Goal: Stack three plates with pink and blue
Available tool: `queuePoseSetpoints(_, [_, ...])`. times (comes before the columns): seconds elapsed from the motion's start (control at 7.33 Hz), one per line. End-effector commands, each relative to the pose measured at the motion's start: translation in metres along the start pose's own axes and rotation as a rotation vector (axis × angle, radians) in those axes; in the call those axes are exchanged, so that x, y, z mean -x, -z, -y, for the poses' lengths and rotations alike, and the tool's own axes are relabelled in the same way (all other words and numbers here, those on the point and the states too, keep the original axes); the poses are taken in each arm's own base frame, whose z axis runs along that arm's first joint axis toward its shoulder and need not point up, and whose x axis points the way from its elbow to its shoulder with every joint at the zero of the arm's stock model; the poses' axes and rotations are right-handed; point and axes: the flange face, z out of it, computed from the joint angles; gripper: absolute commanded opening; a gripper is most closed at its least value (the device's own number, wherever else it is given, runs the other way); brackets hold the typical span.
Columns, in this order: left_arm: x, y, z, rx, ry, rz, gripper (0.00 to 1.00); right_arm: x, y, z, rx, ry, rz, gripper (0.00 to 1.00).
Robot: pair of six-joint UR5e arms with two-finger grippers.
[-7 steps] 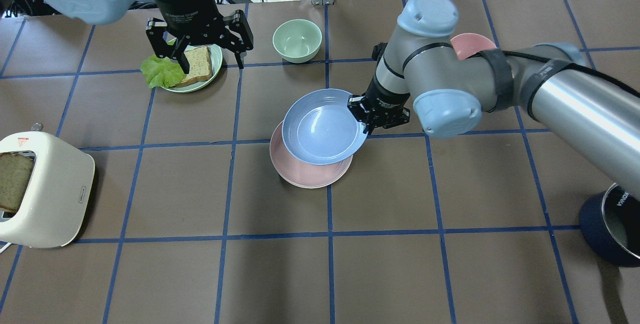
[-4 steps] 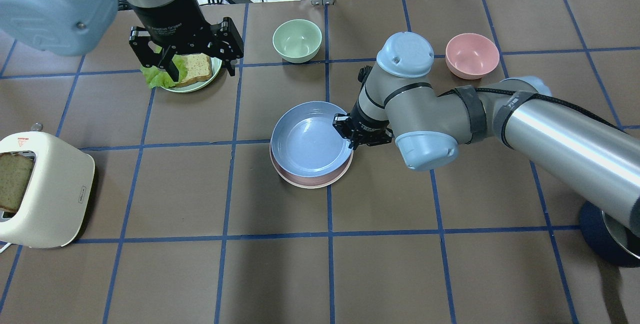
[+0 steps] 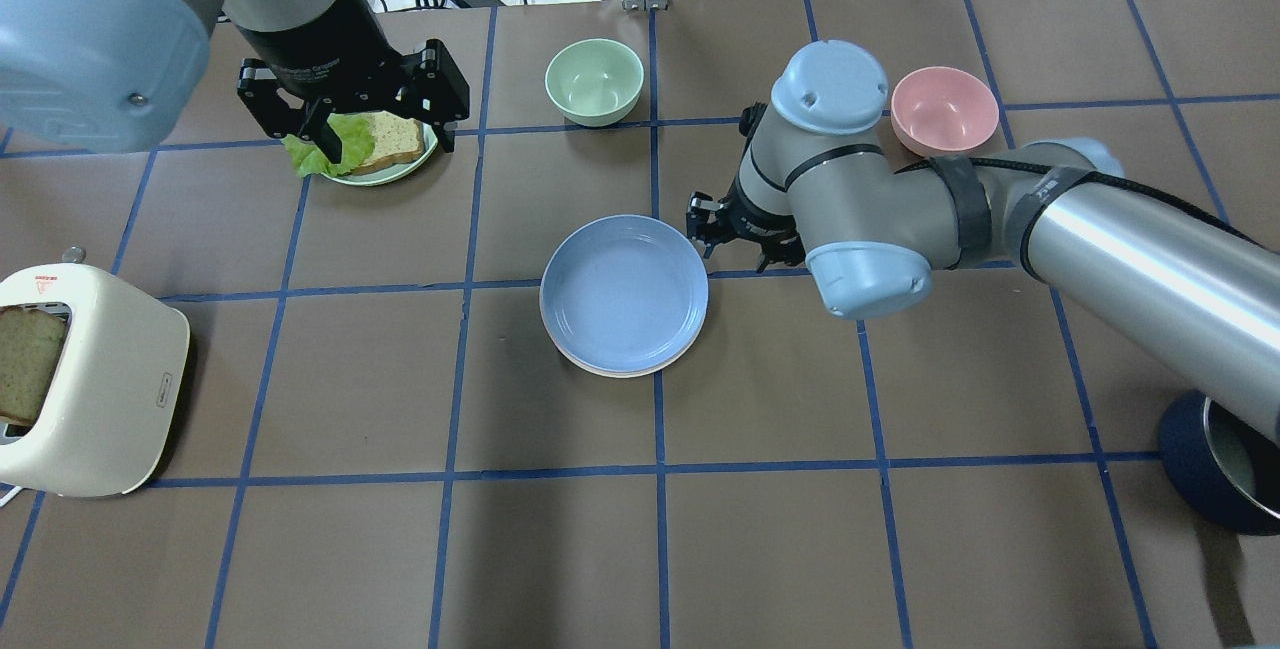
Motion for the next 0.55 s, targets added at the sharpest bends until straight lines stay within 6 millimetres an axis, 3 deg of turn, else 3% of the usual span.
queuePoseSetpoints(0.0, [0.003,0.001,0.000,0.001,0.006,-0.002,1.00,-0.037,0.077,0.074,-0.004,0.142,-0.084,1.00])
queuePoseSetpoints(0.14, [0.002,0.000,0.001,0.001,0.010,-0.006,1.00,-0.057,0.110,0.094,0.057,0.198,-0.098,1.00])
queuePoseSetpoints(0.27, [0.003,0.001,0.001,0.000,0.011,-0.006,1.00,-0.069,0.140,0.085,0.104,0.202,-0.106,1.00])
queuePoseSetpoints(0.41, [0.003,0.001,0.001,0.000,0.011,-0.006,1.00,-0.069,0.193,0.055,0.074,0.213,-0.106,1.00])
